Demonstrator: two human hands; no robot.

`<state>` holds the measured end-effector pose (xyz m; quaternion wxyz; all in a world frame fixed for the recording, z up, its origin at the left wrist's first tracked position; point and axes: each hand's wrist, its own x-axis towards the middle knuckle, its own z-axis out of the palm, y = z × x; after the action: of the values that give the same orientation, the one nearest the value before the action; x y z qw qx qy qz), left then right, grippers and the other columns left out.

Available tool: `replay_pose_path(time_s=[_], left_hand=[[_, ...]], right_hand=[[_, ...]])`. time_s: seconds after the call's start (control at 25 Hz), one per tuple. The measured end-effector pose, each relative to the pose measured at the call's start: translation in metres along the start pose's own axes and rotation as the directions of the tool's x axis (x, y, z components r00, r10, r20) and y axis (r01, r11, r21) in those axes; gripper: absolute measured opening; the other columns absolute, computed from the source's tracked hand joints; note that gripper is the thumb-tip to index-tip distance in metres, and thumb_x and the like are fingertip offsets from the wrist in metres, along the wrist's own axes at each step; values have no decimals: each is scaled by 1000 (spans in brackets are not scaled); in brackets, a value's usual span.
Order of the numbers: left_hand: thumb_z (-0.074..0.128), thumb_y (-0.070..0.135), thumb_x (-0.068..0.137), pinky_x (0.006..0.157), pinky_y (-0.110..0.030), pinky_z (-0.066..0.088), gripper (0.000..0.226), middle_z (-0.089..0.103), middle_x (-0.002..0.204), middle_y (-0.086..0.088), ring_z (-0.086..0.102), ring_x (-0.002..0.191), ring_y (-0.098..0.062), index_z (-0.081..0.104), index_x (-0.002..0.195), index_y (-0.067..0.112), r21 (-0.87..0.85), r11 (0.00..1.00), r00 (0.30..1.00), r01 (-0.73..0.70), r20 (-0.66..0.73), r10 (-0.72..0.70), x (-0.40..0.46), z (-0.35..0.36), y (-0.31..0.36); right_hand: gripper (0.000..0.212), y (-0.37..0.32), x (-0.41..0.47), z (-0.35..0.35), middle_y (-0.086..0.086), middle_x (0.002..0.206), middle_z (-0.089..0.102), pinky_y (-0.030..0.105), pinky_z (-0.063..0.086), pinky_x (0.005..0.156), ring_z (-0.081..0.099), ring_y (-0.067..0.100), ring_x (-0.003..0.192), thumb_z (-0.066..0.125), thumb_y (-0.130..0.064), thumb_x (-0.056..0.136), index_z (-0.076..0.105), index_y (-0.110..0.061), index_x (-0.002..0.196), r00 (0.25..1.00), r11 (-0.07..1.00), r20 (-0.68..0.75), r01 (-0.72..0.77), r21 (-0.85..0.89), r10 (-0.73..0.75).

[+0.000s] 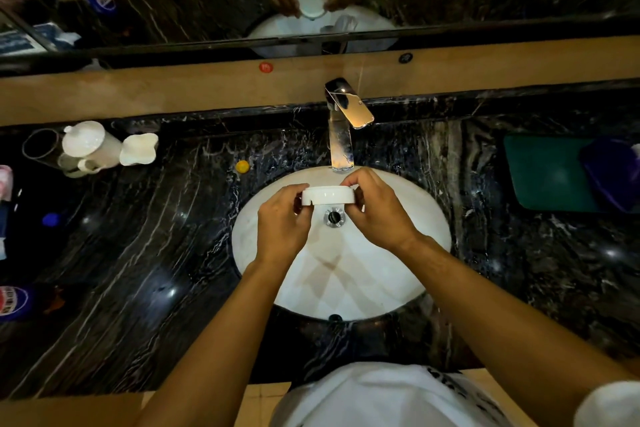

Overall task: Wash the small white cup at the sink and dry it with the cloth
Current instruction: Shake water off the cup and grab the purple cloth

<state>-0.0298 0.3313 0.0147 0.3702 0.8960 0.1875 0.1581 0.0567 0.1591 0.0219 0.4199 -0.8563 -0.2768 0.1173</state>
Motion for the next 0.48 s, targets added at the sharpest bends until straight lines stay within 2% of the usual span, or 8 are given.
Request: replay_pose_path(time_s=[0.08,0.16,0.24,0.32,0.4,0.48], left_hand=[[73,6,86,79,-35,59,27,77,102,-7,71,84,-20,73,113,8,-20,1000,1000,14,0,-14,0,0,-1],[74,14,87,76,-31,59,21,77,94,0,69,80,-10,74,108,14,-85,992,995,96,3,-97,-2,2,-2],[76,31,86,68,-27,57,11,74,81,6,69,71,-4,69,93,25,-193,955,973,226,3,-230,-4,3,0],[76,41,86,62,-32,59,17,71,72,5,71,61,-8,63,82,31,-301,898,946,320,47,-322,-6,7,0],[75,38,87,60,-40,63,17,71,67,1,71,54,-12,64,82,27,-334,866,928,371,96,-361,-9,13,0],[74,35,89,60,-41,63,16,72,67,2,70,52,-10,66,87,22,-292,875,922,386,129,-364,-13,21,2]], right_hand=[[28,-3,0,0,-3,103,57,23,47,63,55,4,76,66,-2,85,54,-23,101,1000,1000,2,-8,7,8],[28,-6,-1,0,-6,103,58,20,49,63,59,6,75,66,-5,88,54,-26,103,999,998,-1,-51,21,51],[30,-9,-5,1,-7,101,63,22,54,59,67,9,68,67,-10,90,52,-30,107,982,975,-23,-181,131,185],[29,-10,-10,2,-2,96,68,24,55,50,71,15,57,69,-13,89,49,-28,104,932,897,-59,-325,298,358],[26,-9,-18,4,-1,90,69,23,53,45,70,17,50,70,-12,88,51,-27,97,879,831,-84,-409,377,470],[24,-6,-29,5,-2,88,70,22,53,44,69,17,49,70,-12,88,52,-26,96,842,795,-87,-464,391,533]])
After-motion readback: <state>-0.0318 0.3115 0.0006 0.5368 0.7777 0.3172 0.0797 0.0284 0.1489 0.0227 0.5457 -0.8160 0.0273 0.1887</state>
